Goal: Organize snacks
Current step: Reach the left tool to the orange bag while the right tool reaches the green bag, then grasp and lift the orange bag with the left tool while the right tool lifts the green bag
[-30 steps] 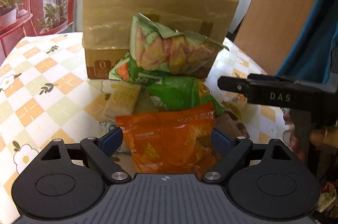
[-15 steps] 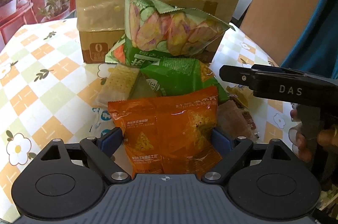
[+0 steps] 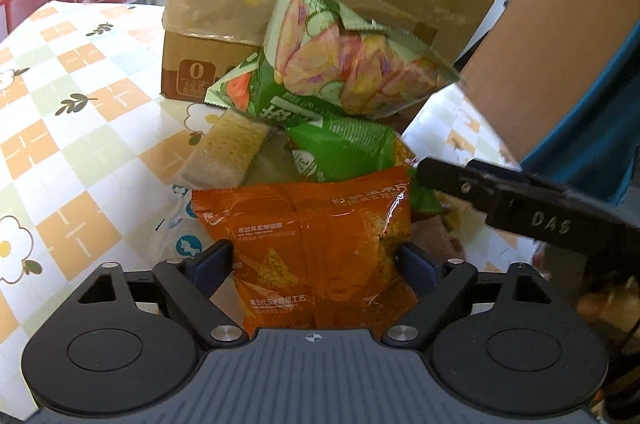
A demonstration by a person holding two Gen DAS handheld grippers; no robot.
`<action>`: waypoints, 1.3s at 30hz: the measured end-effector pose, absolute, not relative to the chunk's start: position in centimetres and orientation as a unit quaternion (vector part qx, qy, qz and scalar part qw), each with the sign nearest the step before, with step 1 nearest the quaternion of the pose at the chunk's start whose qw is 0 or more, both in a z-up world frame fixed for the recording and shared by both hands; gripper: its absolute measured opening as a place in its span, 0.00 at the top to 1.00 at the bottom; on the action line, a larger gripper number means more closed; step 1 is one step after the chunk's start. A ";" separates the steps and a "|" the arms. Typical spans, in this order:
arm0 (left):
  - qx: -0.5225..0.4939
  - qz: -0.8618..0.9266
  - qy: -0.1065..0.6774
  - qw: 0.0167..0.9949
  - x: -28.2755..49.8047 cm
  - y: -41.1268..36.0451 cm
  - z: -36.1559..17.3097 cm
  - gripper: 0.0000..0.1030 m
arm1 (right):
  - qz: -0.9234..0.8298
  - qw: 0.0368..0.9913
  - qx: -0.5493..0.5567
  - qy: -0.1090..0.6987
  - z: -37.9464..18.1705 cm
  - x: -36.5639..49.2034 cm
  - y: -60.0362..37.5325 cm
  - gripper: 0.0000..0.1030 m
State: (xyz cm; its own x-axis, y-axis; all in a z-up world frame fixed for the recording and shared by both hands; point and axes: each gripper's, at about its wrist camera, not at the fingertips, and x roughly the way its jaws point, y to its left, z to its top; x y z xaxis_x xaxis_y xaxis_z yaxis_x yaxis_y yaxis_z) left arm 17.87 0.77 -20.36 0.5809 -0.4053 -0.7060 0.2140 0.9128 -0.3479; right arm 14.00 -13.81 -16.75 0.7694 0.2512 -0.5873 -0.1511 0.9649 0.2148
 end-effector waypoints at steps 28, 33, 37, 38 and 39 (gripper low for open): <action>-0.152 -0.080 0.356 0.919 17.5 6.7 -17.7 0.16 | 0.163 0.925 -0.014 0.344 -17.7 16.8 -9.6 0.14; -0.155 -0.075 0.355 0.919 17.4 7.4 -18.2 0.16 | 0.172 0.915 -0.029 0.363 -18.5 17.9 -8.5 0.14; -0.158 -0.073 0.357 0.918 17.4 7.8 -18.5 0.16 | 0.175 0.912 -0.044 0.368 -19.1 18.4 -7.7 0.12; -0.158 -0.073 0.357 0.918 17.3 7.8 -18.5 0.16 | 0.174 0.912 -0.047 0.370 -19.3 18.5 -7.6 0.12; -0.158 -0.073 0.356 0.918 17.3 7.8 -18.5 0.16 | 0.173 0.911 -0.049 0.370 -19.4 18.5 -7.5 0.12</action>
State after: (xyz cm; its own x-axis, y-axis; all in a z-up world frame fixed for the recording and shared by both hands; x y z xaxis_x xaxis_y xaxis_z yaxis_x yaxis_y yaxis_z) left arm 17.28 7.82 -18.48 0.7363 -0.2466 -0.6301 0.0220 0.9395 -0.3419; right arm 18.50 -7.49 -19.39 0.6662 0.2793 -0.6915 -0.3522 0.9351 0.0385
